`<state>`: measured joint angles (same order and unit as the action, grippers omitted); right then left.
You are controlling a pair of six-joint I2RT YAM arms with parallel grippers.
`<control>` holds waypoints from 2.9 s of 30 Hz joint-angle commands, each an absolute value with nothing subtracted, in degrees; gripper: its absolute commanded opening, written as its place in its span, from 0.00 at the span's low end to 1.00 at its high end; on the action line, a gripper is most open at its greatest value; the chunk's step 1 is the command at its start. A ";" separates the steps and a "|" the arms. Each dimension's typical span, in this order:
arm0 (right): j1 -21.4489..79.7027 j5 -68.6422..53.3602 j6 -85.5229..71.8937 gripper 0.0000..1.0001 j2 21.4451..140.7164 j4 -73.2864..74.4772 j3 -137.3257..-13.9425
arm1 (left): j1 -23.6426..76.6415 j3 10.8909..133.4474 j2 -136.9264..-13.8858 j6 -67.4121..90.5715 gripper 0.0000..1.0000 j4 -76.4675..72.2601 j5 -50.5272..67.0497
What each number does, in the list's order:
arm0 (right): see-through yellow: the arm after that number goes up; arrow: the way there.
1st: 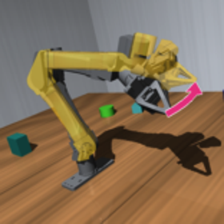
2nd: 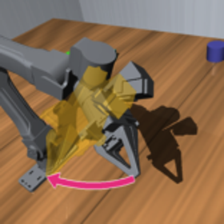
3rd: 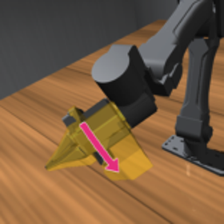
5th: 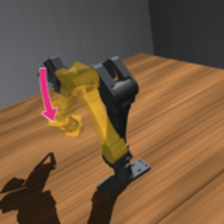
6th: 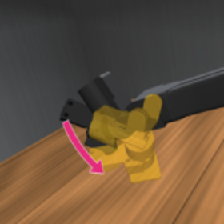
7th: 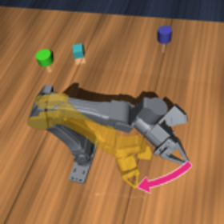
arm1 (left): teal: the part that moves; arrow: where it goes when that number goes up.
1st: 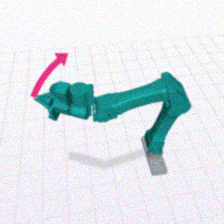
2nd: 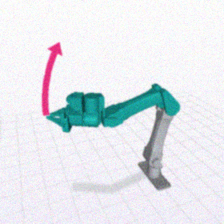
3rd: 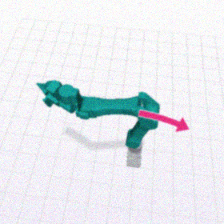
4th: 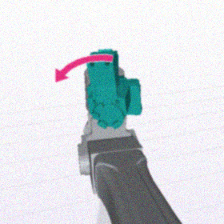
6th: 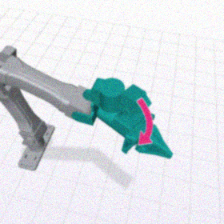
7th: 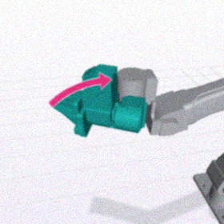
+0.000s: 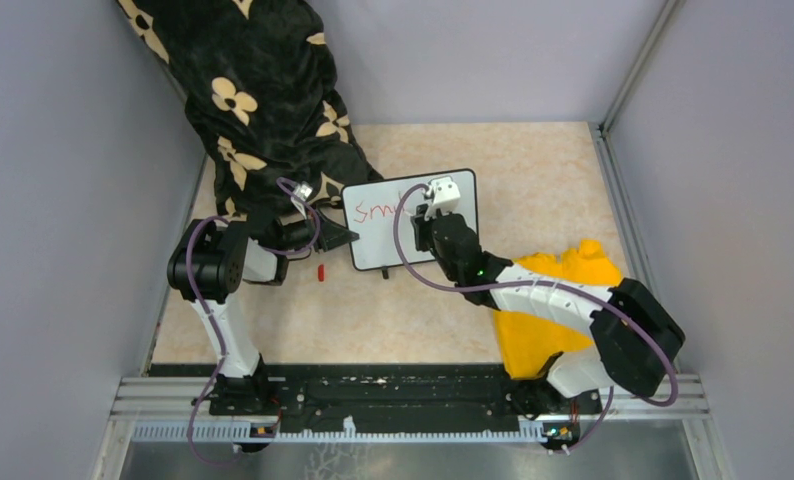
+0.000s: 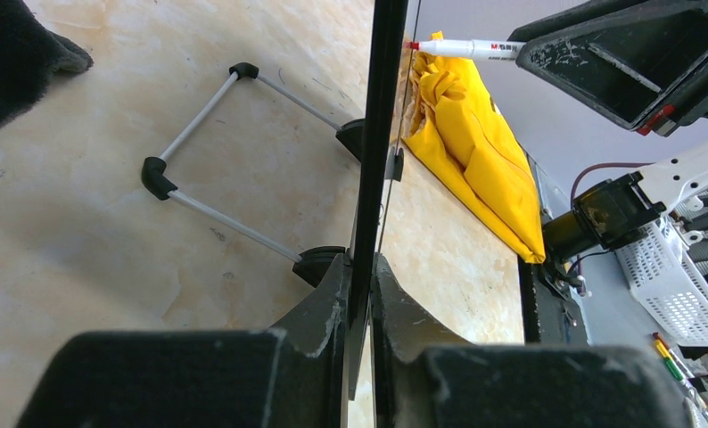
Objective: Write a sentence on the whiteboard
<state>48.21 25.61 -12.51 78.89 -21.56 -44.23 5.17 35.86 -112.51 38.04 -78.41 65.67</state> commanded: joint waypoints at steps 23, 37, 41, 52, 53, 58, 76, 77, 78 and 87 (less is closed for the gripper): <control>47.64 26.64 -12.56 0.00 74.86 -22.00 -46.05 | 5.28 35.15 -113.12 37.01 0.00 -76.15 66.18; 46.77 26.90 -12.47 0.00 76.97 -22.43 -46.62 | 5.34 35.20 -113.37 36.97 0.00 -76.11 66.18; 46.35 26.89 -12.78 0.00 77.12 -22.17 -46.20 | 5.30 35.24 -113.38 36.97 0.00 -76.06 66.18; 45.29 28.20 -13.37 0.00 75.68 -21.54 -44.59 | 5.29 35.23 -113.35 36.90 0.00 -75.97 66.23; 45.19 28.21 -13.36 0.00 75.55 -21.49 -44.50 | 5.29 35.21 -113.30 36.90 0.00 -75.94 66.19; 44.76 28.65 -13.20 0.00 74.94 -21.36 -44.43 | 5.36 35.20 -113.22 36.88 0.00 -75.85 66.18; 44.38 27.22 -12.37 0.00 76.25 -21.32 -47.51 | 5.45 35.21 -113.23 36.70 0.00 -75.85 66.27; 44.38 27.10 -12.38 0.00 76.36 -21.35 -47.61 | 5.45 35.20 -113.19 36.67 0.00 -75.85 66.27; 44.36 27.00 -12.39 0.00 76.52 -21.51 -47.71 | 5.47 35.19 -113.19 36.70 0.00 -75.77 66.27; 44.38 25.47 -12.55 0.00 77.45 -22.14 -48.34 | 5.54 35.22 -113.12 36.65 0.00 -75.63 66.31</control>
<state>45.17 26.20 -13.06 76.71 -20.16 -45.52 5.43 35.86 -112.51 37.54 -78.32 65.84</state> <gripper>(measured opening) 0.126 0.136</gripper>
